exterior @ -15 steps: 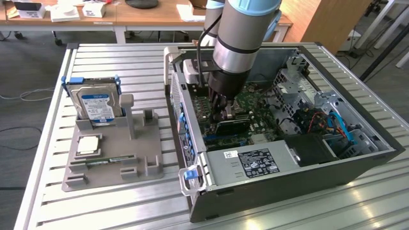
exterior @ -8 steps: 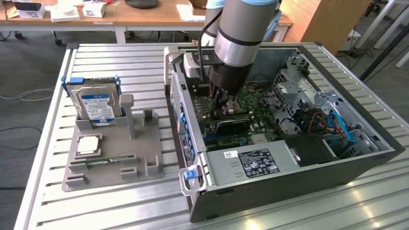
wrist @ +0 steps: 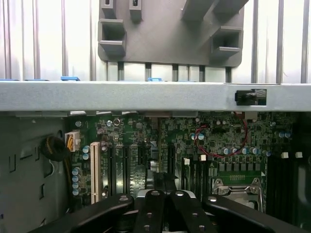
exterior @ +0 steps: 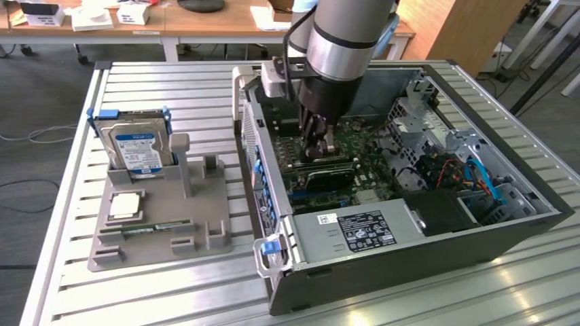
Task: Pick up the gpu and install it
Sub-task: 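Press down on the gpu until it lock into place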
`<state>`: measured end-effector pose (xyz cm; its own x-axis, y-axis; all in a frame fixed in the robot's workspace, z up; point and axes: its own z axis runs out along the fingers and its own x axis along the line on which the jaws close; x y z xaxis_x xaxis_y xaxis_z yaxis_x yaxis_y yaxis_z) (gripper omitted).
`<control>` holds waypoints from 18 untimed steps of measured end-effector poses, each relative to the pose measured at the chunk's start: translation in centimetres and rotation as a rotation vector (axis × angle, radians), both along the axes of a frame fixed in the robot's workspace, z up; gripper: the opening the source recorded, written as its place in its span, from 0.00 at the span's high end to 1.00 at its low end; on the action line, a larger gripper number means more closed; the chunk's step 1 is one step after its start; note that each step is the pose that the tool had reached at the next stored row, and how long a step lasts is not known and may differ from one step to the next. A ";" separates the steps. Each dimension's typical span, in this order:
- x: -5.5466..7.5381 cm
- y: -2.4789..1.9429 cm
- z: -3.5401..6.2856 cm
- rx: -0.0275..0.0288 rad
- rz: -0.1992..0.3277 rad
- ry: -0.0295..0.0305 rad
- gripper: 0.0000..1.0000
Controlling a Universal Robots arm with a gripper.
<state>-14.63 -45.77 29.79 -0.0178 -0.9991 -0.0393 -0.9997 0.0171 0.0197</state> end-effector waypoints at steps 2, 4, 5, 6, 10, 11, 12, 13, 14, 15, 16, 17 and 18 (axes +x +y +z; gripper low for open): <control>0.0 0.00 0.48 -0.0001 0.000 0.0000 0.89; 0.0 0.00 0.91 0.0000 0.000 0.0000 0.89; 0.0 0.00 1.11 0.0000 0.000 0.0000 0.89; 0.0 0.00 1.31 0.0000 0.000 0.0000 0.89; 0.0 0.00 1.96 0.0000 0.000 0.0000 0.89; 0.0 0.00 1.95 0.0002 0.000 -0.0001 0.89; 0.0 0.00 1.96 0.0002 0.000 -0.0001 0.89; 0.0 0.00 1.96 0.0002 0.000 -0.0001 0.89; 0.0 0.00 1.96 0.0000 0.000 0.0000 0.89; 0.1 0.00 1.97 -0.0001 0.000 0.0002 0.89; 0.2 0.00 1.98 -0.0002 0.000 0.0002 0.89; 0.3 0.00 1.97 0.0000 0.000 0.0001 0.89; 0.5 0.00 1.97 0.0000 0.000 0.0001 0.89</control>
